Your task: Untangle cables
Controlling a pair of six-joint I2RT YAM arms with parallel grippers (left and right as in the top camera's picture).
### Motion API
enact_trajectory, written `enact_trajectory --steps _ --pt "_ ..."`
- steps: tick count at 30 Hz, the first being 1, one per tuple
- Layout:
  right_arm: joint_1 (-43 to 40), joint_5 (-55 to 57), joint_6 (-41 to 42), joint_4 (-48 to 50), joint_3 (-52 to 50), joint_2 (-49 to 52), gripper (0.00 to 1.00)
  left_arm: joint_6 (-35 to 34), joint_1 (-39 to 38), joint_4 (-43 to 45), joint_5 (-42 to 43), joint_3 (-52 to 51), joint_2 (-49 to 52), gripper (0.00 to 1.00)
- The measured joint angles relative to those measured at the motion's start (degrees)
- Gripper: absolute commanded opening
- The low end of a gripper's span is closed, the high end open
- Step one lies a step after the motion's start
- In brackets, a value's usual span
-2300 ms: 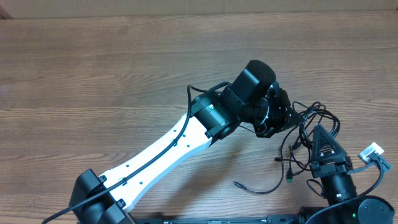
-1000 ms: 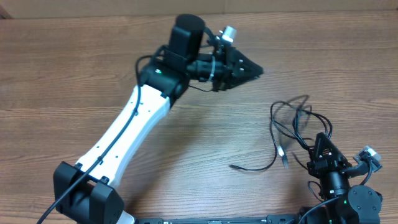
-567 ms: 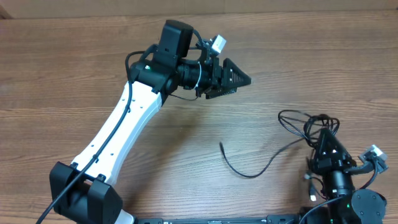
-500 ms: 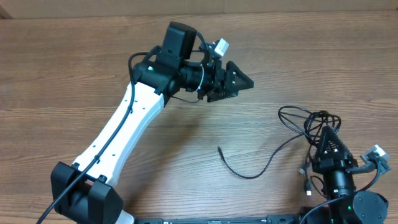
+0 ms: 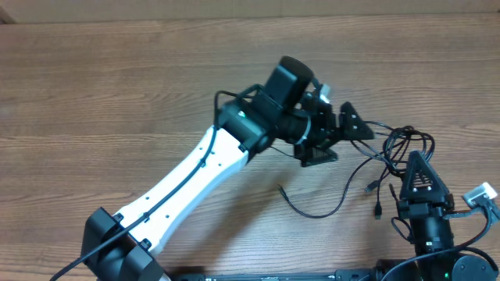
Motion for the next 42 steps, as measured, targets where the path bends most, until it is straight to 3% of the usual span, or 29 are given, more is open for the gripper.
enact_trajectory --steps 4,5,6,8,18,27,34,36,38,39,40,42 --pt "0.0 -3.23 0.59 -0.15 0.0 0.0 0.04 -4.13 -2.97 4.63 -3.52 0.0 0.0 0.59" --pt "0.02 -3.91 0.63 -0.33 0.0 0.0 0.04 -4.55 -3.52 5.44 -3.87 0.0 0.0 0.36" --pt "0.02 -4.37 0.63 -0.46 0.0 0.0 0.04 -5.81 -3.91 6.34 -4.52 0.0 0.0 0.2" --pt "0.0 -4.87 0.68 -0.87 0.0 0.0 0.04 -6.49 -3.82 6.71 -5.14 0.0 0.0 0.04" --pt "0.0 -6.12 0.46 -7.13 0.0 0.0 0.04 -7.13 -0.28 7.08 -5.03 0.0 0.0 0.04" --pt "0.02 -4.9 -5.07 -8.63 0.0 0.0 0.04 -7.15 12.24 7.06 6.12 0.0 0.0 0.04" --pt "0.0 -4.55 -7.21 -9.25 0.0 0.0 0.04 -5.66 18.97 7.13 14.23 0.0 0.0 0.12" --pt "0.0 -4.42 -7.52 -9.22 0.0 0.0 0.04 -3.39 20.52 7.13 15.39 0.0 0.0 0.21" --pt "0.0 -4.17 -7.63 -9.27 0.0 0.0 0.04 -0.87 21.73 7.13 16.24 0.0 0.0 0.47" --pt "0.0 -4.09 -7.69 -9.2 0.0 0.0 0.04 1.05 22.38 7.15 16.61 0.0 0.0 0.75" --pt "0.02 -4.02 -7.76 -9.2 0.0 0.0 0.04 2.89 22.95 7.13 16.74 0.0 0.0 0.95" --pt "0.0 -3.98 -7.87 -9.18 0.0 0.0 0.04 7.04 23.85 7.17 16.94 0.0 0.0 1.0"
